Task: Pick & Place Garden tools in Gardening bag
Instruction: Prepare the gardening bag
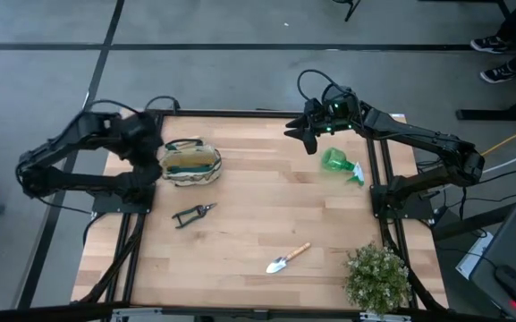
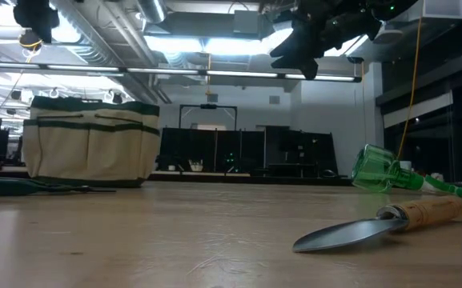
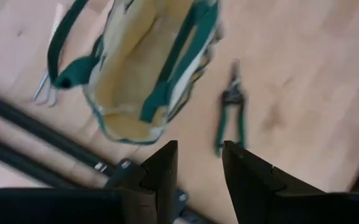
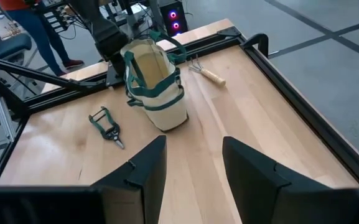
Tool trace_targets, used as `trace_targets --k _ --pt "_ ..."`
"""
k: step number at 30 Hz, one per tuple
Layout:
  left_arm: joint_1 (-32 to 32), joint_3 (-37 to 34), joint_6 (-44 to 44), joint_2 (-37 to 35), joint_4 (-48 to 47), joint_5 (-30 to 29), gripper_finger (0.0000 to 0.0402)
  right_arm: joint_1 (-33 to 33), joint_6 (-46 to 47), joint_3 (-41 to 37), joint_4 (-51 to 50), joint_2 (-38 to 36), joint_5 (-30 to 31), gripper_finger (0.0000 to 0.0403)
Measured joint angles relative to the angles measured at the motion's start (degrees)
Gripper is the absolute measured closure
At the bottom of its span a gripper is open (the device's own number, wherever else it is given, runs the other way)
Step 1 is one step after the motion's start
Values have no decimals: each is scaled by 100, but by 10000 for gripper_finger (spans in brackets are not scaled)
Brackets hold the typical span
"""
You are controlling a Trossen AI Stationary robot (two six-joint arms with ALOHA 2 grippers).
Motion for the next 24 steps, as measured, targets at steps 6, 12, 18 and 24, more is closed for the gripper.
trace_targets --k 6,12,18,24 --pt "-147 -846 -159 593 -4 -474 279 2 2 0 0 0 0 242" --pt "-143 -1219 -228 1209 -10 -294 280 2 2 0 0 0 2 242" --pt "-177 -1370 306 1328 -10 -473 296 4 2 0 -1 0 15 242" --pt "-169 -1614 373 1323 12 -1150 312 4 1 0 -1 0 15 242"
